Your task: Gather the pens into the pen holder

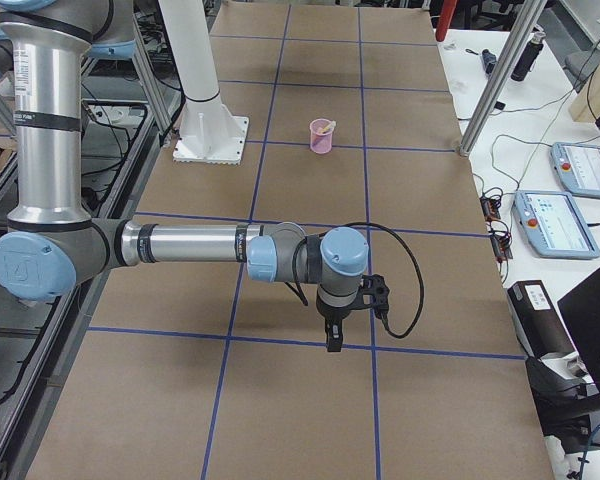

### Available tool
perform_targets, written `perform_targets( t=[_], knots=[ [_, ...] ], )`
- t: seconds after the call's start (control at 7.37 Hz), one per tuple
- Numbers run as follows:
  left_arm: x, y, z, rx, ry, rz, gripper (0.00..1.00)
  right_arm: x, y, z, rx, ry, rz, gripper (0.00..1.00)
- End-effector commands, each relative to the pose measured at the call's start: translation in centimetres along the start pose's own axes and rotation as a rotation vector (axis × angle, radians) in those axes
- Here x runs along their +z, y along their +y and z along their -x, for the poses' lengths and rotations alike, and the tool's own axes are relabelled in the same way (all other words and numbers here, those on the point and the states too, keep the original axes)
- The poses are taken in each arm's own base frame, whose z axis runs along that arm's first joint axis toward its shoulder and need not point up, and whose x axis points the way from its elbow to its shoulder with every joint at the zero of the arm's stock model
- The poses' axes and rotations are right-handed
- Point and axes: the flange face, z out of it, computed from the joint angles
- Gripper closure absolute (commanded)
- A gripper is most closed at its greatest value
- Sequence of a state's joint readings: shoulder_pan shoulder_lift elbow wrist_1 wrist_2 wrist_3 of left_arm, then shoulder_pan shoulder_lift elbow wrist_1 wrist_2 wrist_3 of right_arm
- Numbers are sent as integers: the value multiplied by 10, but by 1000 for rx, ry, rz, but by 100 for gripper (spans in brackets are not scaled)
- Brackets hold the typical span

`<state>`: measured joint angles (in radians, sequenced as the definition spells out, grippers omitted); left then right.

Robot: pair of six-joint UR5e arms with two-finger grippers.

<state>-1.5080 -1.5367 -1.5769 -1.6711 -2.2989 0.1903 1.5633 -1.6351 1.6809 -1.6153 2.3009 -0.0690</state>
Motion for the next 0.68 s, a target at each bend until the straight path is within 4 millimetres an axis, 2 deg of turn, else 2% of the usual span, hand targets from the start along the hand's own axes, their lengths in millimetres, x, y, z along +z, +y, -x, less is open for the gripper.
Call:
perform_targets(
  t=[0.0, 0.54],
  knots=[
    [-3, -5, -4, 16, 0, -13, 0, 1, 0, -1, 3, 1, 2, 0],
    [-9, -4, -9, 41, -6, -34, 0, 4, 1, -3, 6, 1, 7, 0]
  ],
)
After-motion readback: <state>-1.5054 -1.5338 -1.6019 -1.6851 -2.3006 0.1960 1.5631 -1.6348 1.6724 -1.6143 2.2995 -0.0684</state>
